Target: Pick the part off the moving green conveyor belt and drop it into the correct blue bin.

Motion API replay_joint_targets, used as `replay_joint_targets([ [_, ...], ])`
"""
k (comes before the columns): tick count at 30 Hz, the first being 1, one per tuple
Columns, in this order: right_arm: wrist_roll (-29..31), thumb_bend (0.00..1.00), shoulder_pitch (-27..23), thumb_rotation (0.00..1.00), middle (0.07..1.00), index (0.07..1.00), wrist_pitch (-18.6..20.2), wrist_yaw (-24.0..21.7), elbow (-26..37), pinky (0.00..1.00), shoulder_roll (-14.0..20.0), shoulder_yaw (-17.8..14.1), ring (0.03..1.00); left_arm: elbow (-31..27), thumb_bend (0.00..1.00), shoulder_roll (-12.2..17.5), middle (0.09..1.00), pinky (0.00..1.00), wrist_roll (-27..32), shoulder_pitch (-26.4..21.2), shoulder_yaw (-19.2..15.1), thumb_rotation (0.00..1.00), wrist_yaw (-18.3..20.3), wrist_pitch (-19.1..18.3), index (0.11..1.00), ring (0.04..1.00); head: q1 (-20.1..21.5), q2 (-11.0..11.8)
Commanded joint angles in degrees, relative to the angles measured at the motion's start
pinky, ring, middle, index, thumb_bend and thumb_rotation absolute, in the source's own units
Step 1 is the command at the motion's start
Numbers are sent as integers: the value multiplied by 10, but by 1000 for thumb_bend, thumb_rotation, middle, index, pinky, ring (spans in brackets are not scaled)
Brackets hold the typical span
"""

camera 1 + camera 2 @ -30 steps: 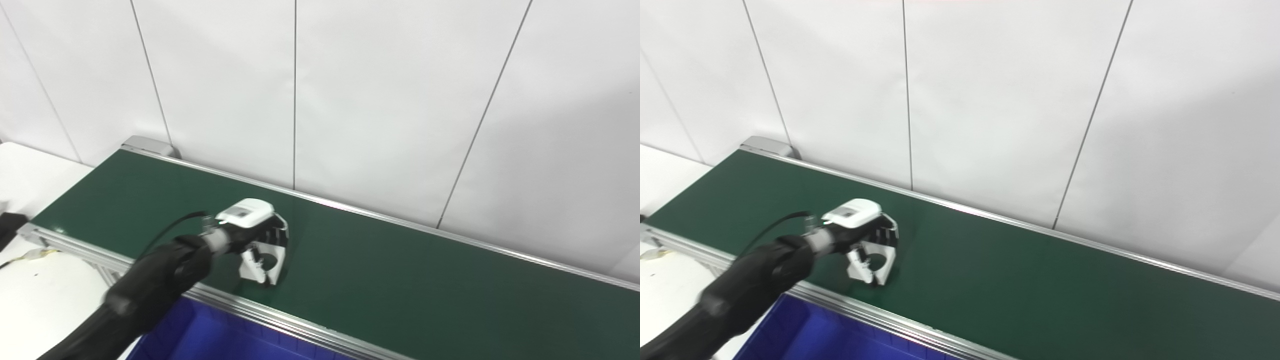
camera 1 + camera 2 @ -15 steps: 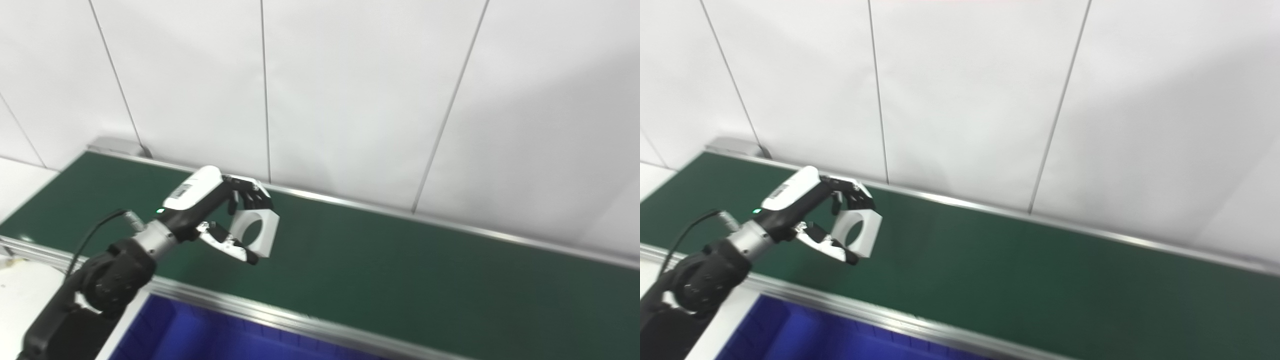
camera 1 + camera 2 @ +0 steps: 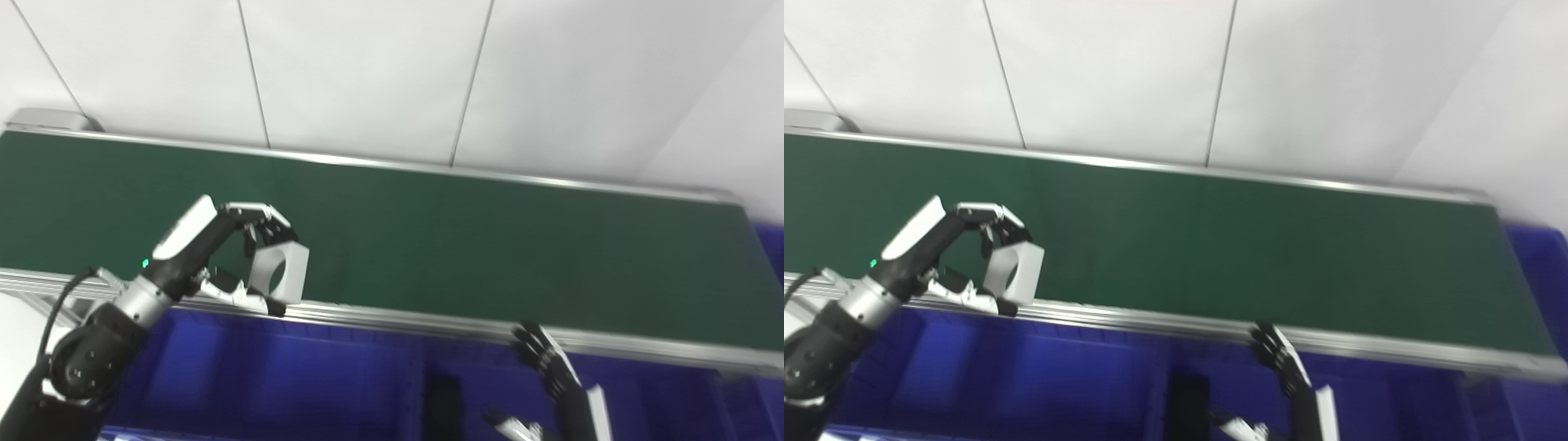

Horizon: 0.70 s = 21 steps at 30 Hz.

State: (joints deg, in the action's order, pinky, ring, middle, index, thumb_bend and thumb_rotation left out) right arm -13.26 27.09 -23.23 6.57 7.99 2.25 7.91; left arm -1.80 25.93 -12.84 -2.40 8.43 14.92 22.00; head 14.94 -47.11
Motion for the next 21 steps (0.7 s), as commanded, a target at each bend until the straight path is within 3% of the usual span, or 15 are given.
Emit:
replay_joint_targets([
  [1, -8, 891, 2, 478, 835, 872, -5, 2, 23, 766, -9, -2, 792, 11, 498, 5, 494, 375, 15, -3, 1, 0, 2, 35, 479, 448, 6, -7],
  [10, -15, 883, 6, 484, 837, 877, 18, -5, 45, 765, -22, -1, 793, 33, 497, -13, 511, 374, -19, 22, 37, 0, 11, 39, 476, 432, 15, -23],
  [16, -19, 899, 10, 509, 833, 873, 28, -9, 58, 759, -24, -4, 790, -1, 496, -16, 505, 350, -50, 43, 62, 0, 39, -22, 499, 406, 10, -31],
  [19, -8, 904, 13, 494, 839, 874, 32, -15, 61, 768, -23, -5, 796, -9, 493, -22, 492, 326, -69, 53, 79, 0, 61, -74, 521, 380, 10, -32],
  [21, -6, 910, 15, 498, 839, 875, 33, -16, 63, 770, -22, -5, 799, -11, 493, -25, 487, 355, -82, 56, 86, 0, 65, -94, 526, 383, 9, -31],
])
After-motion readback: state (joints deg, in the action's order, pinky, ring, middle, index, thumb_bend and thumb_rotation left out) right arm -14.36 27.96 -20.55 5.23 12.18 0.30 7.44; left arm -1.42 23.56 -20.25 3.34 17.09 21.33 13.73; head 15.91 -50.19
